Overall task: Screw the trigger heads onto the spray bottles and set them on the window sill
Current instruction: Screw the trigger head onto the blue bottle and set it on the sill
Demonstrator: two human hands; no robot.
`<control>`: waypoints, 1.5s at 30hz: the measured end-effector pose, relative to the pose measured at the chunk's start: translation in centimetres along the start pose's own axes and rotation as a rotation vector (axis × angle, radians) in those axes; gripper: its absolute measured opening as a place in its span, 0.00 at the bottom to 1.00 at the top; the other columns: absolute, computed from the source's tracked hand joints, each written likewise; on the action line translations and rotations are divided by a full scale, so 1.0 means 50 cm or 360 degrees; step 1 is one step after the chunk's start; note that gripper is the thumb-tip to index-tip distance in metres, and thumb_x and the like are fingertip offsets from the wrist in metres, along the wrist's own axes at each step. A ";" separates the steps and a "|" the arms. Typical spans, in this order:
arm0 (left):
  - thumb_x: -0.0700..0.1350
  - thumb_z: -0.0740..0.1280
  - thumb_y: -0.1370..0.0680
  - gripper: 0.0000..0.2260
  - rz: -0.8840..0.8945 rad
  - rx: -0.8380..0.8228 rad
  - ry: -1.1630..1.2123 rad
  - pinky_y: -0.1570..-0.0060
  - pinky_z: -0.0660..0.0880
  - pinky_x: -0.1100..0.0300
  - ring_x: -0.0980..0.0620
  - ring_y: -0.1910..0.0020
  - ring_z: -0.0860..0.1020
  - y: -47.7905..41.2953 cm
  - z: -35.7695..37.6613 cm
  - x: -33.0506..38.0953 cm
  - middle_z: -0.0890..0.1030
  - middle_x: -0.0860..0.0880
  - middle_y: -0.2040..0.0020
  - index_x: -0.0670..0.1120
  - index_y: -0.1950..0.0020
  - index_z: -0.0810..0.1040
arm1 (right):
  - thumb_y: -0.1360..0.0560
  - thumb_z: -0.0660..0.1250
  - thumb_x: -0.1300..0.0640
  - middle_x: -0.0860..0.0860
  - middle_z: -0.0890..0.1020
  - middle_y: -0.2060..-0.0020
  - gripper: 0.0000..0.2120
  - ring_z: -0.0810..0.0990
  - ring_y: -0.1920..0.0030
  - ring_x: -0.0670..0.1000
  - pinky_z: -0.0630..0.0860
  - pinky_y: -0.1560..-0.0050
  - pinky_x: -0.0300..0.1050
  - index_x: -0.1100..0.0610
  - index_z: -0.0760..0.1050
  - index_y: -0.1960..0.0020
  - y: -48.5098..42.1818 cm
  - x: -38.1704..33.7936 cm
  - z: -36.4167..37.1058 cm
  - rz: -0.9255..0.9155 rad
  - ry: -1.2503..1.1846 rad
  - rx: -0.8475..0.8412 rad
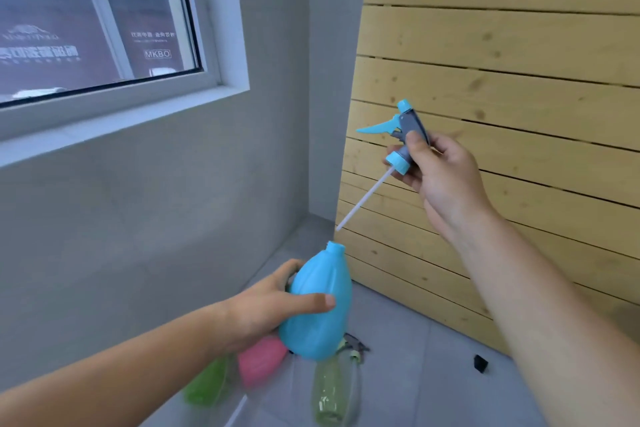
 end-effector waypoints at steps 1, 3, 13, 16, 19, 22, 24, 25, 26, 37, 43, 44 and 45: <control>0.47 0.81 0.30 0.28 0.0010 0.0009 0.0001 0.52 0.84 0.52 0.49 0.48 0.87 0.004 -0.001 0.001 0.85 0.46 0.42 0.51 0.33 0.73 | 0.20 0.65 0.55 0.57 0.84 0.55 0.06 0.85 0.51 0.57 0.82 0.48 0.49 0.55 0.79 0.51 0.008 -0.002 0.008 -0.0004 0.0008 -0.0004; 0.49 0.81 0.32 0.30 0.0027 0.0042 0.0006 0.42 0.82 0.40 0.44 0.44 0.86 0.008 -0.005 0.004 0.85 0.45 0.40 0.52 0.34 0.74 | 0.20 0.65 0.56 0.57 0.84 0.56 0.06 0.85 0.52 0.56 0.83 0.48 0.50 0.56 0.79 0.51 0.020 -0.003 0.017 -0.0005 0.0026 0.0002; 0.45 0.80 0.28 0.27 0.0018 0.0014 0.0043 0.56 0.83 0.54 0.48 0.49 0.87 -0.006 0.004 -0.001 0.84 0.45 0.41 0.50 0.33 0.73 | 0.20 0.64 0.56 0.54 0.84 0.58 0.07 0.84 0.55 0.55 0.82 0.44 0.54 0.57 0.78 0.53 0.023 0.018 -0.007 -0.0020 0.0013 0.0096; 0.48 0.81 0.30 0.30 -0.0026 0.0004 0.0081 0.52 0.84 0.52 0.46 0.45 0.87 -0.013 0.007 -0.011 0.84 0.45 0.39 0.50 0.33 0.73 | 0.20 0.64 0.56 0.53 0.84 0.58 0.07 0.84 0.54 0.56 0.81 0.43 0.56 0.56 0.78 0.53 0.018 0.026 -0.017 -0.0025 0.0027 0.0115; 0.50 0.81 0.33 0.32 -0.0045 -0.0007 0.0096 0.47 0.84 0.48 0.44 0.44 0.86 -0.025 0.007 -0.018 0.84 0.45 0.39 0.51 0.32 0.73 | 0.20 0.63 0.56 0.54 0.84 0.57 0.07 0.84 0.54 0.56 0.81 0.43 0.55 0.57 0.78 0.53 0.017 0.039 -0.023 0.0013 0.0024 0.0088; 0.50 0.81 0.33 0.32 -0.0037 -0.0026 0.0085 0.48 0.84 0.48 0.44 0.44 0.87 -0.030 0.012 -0.015 0.84 0.45 0.39 0.51 0.32 0.73 | 0.20 0.63 0.57 0.57 0.83 0.56 0.07 0.84 0.55 0.56 0.82 0.46 0.52 0.58 0.78 0.52 0.021 0.069 -0.015 0.0180 -0.0022 -0.0019; 0.50 0.81 0.32 0.31 -0.0026 -0.0049 0.0073 0.49 0.84 0.49 0.44 0.45 0.87 -0.034 0.018 -0.011 0.84 0.45 0.40 0.51 0.33 0.73 | 0.20 0.64 0.58 0.58 0.83 0.56 0.06 0.84 0.53 0.57 0.82 0.50 0.50 0.59 0.79 0.51 0.030 0.097 0.000 0.0305 0.0001 -0.0166; 0.50 0.81 0.32 0.31 -0.0019 -0.0058 0.0070 0.49 0.84 0.49 0.44 0.45 0.87 -0.036 0.020 -0.009 0.85 0.45 0.40 0.51 0.33 0.73 | 0.21 0.65 0.59 0.57 0.84 0.56 0.06 0.84 0.52 0.58 0.82 0.52 0.48 0.59 0.79 0.50 0.037 0.111 0.009 0.0359 0.0030 -0.0251; 0.50 0.80 0.32 0.31 -0.0012 -0.0066 0.0070 0.49 0.84 0.49 0.44 0.45 0.87 -0.037 0.023 -0.006 0.85 0.45 0.41 0.51 0.33 0.73 | 0.21 0.65 0.60 0.57 0.85 0.57 0.06 0.84 0.52 0.58 0.82 0.53 0.47 0.59 0.80 0.49 0.045 0.126 0.017 0.0402 0.0065 -0.0326; 0.55 0.79 0.33 0.30 0.0090 -0.0063 0.0030 0.46 0.83 0.50 0.46 0.43 0.86 -0.028 0.005 0.015 0.86 0.48 0.41 0.54 0.33 0.75 | 0.27 0.70 0.61 0.59 0.85 0.48 0.21 0.83 0.49 0.56 0.79 0.51 0.47 0.60 0.73 0.35 0.077 0.169 0.050 0.0582 0.0197 -0.0924; 0.54 0.75 0.30 0.25 0.0083 -0.0108 0.0025 0.40 0.81 0.48 0.44 0.42 0.86 -0.022 -0.003 0.019 0.87 0.46 0.41 0.52 0.34 0.79 | 0.25 0.69 0.67 0.65 0.83 0.43 0.22 0.84 0.45 0.55 0.80 0.48 0.47 0.59 0.71 0.32 0.077 0.160 0.050 0.0525 0.0205 -0.1045; 0.55 0.75 0.30 0.24 0.0077 -0.0122 0.0046 0.41 0.81 0.48 0.45 0.44 0.86 -0.022 -0.003 0.019 0.87 0.46 0.41 0.53 0.35 0.80 | 0.25 0.69 0.67 0.63 0.84 0.44 0.23 0.84 0.45 0.55 0.79 0.48 0.48 0.59 0.71 0.32 0.077 0.159 0.051 0.0498 0.0216 -0.1048; 0.56 0.75 0.31 0.23 0.0075 -0.0123 0.0066 0.41 0.81 0.47 0.46 0.46 0.87 -0.022 -0.003 0.020 0.87 0.45 0.41 0.53 0.36 0.80 | 0.26 0.70 0.66 0.62 0.84 0.45 0.23 0.84 0.45 0.56 0.79 0.47 0.49 0.59 0.71 0.32 0.076 0.160 0.053 0.0474 0.0219 -0.1040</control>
Point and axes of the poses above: each hand's wrist, its own y-axis away from the middle knuckle, its own z-axis out of the palm, x = y × z, the point moved 5 cm from there along -y, towards the middle knuckle
